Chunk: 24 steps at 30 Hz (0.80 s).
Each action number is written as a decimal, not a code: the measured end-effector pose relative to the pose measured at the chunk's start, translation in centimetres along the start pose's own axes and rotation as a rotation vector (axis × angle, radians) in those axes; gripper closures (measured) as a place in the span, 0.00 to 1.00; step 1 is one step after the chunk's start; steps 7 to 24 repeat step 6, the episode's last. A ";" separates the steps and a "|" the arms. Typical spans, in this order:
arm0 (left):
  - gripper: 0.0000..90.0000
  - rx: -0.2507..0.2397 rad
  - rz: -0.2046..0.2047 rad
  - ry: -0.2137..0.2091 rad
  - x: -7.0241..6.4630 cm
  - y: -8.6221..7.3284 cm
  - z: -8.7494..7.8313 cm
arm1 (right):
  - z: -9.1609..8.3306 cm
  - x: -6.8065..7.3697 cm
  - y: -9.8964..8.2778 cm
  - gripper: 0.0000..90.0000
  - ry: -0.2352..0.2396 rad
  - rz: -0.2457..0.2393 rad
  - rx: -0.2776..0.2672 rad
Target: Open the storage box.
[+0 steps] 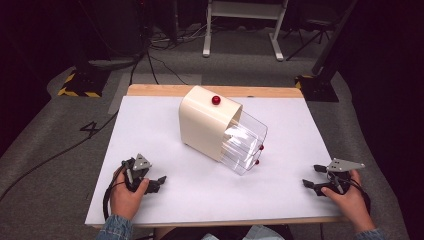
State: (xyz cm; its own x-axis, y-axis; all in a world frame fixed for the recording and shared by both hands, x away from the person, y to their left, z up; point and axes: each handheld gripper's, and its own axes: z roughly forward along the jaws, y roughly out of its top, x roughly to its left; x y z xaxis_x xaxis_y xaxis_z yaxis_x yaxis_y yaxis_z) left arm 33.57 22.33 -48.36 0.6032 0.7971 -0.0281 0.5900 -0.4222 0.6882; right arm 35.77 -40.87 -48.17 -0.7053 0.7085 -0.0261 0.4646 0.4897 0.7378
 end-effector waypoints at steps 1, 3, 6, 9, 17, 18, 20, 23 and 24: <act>0.21 0.002 -0.001 -0.001 0.0 0.0 0.0 | 0.0 0.0 0.0 0.20 -0.002 -0.002 0.001; 0.21 0.001 0.004 0.002 0.0 0.0 0.0 | 0.0 0.1 0.0 0.20 -0.001 0.001 -0.002; 0.21 0.000 0.012 0.008 0.0 0.0 0.0 | 0.0 0.1 -0.1 0.20 -0.005 -0.003 -0.004; 0.21 0.000 0.012 0.008 0.0 0.0 0.0 | 0.0 0.1 -0.1 0.20 -0.005 -0.003 -0.004; 0.21 0.000 0.012 0.008 0.0 0.0 0.0 | 0.0 0.1 -0.1 0.20 -0.005 -0.003 -0.004; 0.21 0.000 0.012 0.008 0.0 0.0 0.0 | 0.0 0.1 -0.1 0.20 -0.005 -0.003 -0.004; 0.21 0.000 0.012 0.008 0.0 0.0 0.0 | 0.0 0.1 -0.1 0.20 -0.005 -0.003 -0.004; 0.21 0.000 0.012 0.008 0.0 0.0 0.0 | 0.0 0.1 -0.1 0.20 -0.005 -0.003 -0.004; 0.21 0.000 0.012 0.008 0.0 0.0 0.0 | 0.0 0.1 -0.1 0.20 -0.005 -0.003 -0.004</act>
